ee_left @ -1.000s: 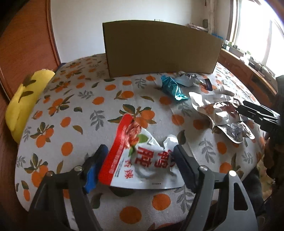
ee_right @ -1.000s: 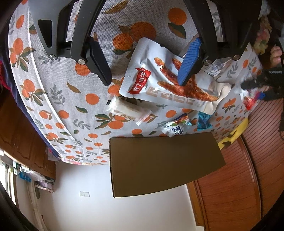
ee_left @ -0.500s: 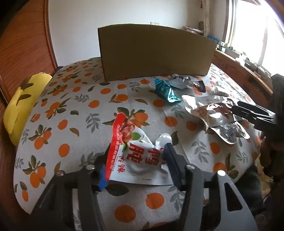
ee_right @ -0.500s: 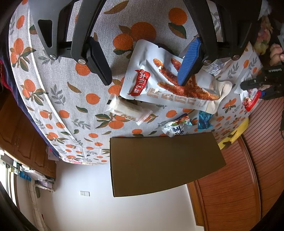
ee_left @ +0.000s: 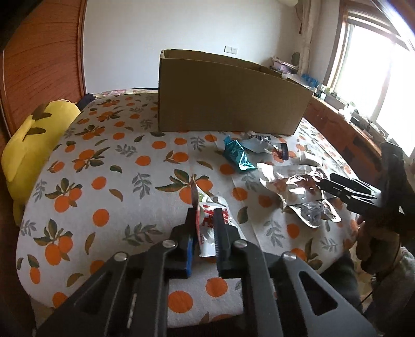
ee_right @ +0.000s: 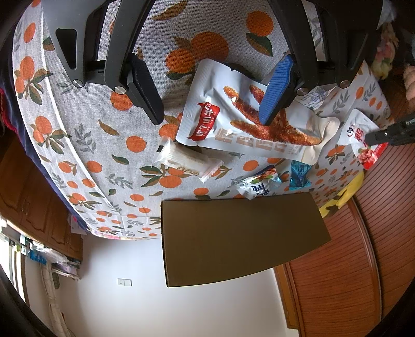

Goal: Organize snacks
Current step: 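Lift the duck bag with the left tool while the right tool grasps the white spicy strip pack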

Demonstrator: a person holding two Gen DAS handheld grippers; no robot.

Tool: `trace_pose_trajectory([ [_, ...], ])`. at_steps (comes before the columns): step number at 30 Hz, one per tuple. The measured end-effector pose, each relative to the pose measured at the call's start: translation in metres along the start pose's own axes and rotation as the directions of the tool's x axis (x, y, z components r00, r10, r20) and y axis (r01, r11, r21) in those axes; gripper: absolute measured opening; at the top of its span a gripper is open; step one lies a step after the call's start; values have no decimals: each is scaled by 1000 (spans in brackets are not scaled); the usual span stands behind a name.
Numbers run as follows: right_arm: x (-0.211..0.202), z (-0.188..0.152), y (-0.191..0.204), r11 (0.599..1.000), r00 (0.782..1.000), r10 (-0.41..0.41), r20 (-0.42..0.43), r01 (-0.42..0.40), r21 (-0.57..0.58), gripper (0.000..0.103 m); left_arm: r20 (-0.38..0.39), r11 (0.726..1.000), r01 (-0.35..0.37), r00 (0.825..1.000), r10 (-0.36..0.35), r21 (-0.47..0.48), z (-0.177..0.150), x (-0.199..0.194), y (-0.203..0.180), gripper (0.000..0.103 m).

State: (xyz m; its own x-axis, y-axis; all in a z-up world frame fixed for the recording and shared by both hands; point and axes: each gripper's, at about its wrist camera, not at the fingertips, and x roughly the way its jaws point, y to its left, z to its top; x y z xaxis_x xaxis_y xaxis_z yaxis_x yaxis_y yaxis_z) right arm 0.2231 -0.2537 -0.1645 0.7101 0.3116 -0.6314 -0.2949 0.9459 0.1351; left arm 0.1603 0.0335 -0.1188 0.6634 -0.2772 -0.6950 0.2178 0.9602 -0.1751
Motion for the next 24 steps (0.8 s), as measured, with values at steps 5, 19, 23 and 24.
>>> trace_pose_trajectory([
  [5,0,0,-1,1000,1000,1,2,-1,1,77,14,1000,4,1000,-5,8,1,-6,-6,6],
  [19,-1,2,-6,998,1000,19,10,-20,55,75,69,997,6,998,-12,82,-3,-15,-31,4],
  [23,-1,2,-9,997,999,32,4,-33,71,75,85,995,-17,996,8,98,-10,-13,-35,4],
  [24,-1,2,-8,997,1000,31,1,-31,67,75,89,995,-18,996,9,100,-10,-13,-36,5],
])
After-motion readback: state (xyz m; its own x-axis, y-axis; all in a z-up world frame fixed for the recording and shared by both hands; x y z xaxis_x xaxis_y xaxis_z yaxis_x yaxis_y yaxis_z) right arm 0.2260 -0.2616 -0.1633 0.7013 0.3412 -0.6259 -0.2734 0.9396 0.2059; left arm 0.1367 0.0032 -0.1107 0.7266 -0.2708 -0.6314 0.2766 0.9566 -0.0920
